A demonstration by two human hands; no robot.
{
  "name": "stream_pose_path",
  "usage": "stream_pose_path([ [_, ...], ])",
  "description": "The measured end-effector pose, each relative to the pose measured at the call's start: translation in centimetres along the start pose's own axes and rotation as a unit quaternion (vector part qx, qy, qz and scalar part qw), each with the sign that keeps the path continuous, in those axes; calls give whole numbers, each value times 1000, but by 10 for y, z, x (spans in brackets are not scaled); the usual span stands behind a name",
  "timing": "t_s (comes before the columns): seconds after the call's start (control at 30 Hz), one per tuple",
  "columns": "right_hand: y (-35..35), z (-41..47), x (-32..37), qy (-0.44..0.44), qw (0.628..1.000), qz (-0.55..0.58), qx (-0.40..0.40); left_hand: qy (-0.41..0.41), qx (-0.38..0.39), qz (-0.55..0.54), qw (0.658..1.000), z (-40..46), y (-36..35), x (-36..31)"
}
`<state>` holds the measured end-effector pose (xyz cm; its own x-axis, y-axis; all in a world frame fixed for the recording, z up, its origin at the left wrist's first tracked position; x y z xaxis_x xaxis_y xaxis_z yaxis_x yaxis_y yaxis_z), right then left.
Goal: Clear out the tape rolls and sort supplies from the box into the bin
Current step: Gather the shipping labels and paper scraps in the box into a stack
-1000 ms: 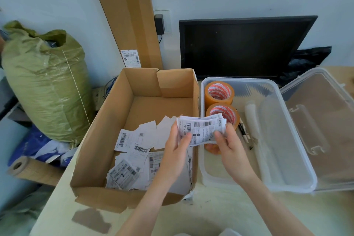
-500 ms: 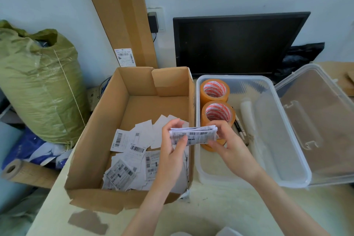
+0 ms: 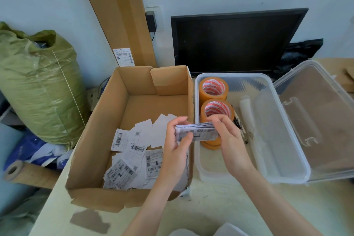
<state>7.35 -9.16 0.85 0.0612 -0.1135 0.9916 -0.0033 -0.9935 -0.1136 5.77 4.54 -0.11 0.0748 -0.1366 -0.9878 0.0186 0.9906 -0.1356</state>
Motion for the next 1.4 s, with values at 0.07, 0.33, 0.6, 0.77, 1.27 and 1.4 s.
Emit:
stream_pose_path([
  [0.07,0,1,0,-6,1000,-18,-21,4,-5,-11,1000,0,2,2],
  [0.33,2,1,-5,-52,997,-55,30,82,14,87,993,7,5,12],
  [0.6,39,24,8,-66,938,-264,214,96,71,177,977,12,-6,5],
  [0.77,76,40,-20,-193,884,-331,268,97,65,206,972,12,-5,16],
  [1.27,78,50,-126,-294,723,-505,368,175,-34,174,969,10,42,43],
  [1.4,78,54,-112,-217,716,-543,381,182,1,205,962,16,44,43],
])
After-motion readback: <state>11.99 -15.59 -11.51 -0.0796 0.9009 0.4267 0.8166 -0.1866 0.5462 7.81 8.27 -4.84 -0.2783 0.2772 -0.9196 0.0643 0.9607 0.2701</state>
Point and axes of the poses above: each hand's wrist, its own z-axis towards the middle knuckle, its own y-axis out of the back of the hand, x = y × z, the point moved 6 cm from there along z, towards the middle knuckle, and after that the axes turned 4 degrees about x, right-handed, at the moved point
